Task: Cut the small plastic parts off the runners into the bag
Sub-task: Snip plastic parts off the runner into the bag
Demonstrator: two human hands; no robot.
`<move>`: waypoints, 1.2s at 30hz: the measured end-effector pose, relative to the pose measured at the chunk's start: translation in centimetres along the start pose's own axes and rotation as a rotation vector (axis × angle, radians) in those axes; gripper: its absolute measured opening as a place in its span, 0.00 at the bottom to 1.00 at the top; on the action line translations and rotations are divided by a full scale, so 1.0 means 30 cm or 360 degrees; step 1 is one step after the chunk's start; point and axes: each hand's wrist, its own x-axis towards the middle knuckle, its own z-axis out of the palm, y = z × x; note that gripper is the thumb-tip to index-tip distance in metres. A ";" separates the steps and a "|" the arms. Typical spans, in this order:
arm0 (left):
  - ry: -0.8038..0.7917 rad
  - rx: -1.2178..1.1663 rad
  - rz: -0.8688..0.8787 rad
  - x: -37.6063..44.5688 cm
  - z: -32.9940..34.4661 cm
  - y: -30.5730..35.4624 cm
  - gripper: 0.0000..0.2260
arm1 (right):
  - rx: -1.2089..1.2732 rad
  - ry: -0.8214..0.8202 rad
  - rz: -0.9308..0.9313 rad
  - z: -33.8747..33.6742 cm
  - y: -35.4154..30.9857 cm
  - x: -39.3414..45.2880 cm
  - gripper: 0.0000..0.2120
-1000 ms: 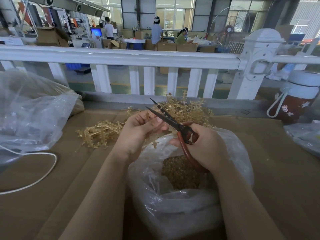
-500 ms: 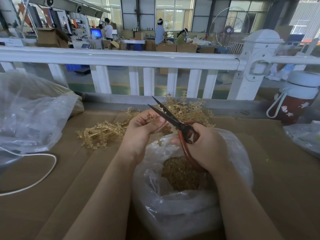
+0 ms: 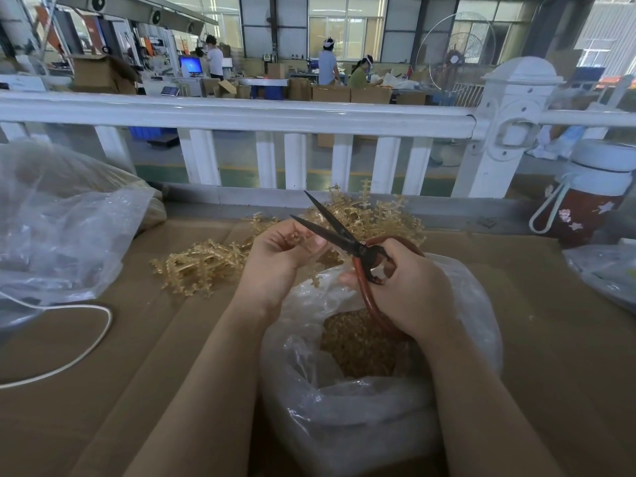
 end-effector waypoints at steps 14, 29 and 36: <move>-0.0135 -0.0192 -0.0063 -0.011 0.029 -0.008 0.07 | 0.0027 0.0019 0.0004 0.006 -0.004 -0.004 0.25; 0.0000 0.0041 0.0021 -0.012 0.008 0.017 0.07 | -0.0025 0.0028 0.0004 -0.011 -0.013 -0.004 0.26; 0.0029 0.0052 0.0097 -0.013 0.026 0.017 0.06 | -0.0070 0.0022 0.0002 -0.013 -0.008 -0.005 0.25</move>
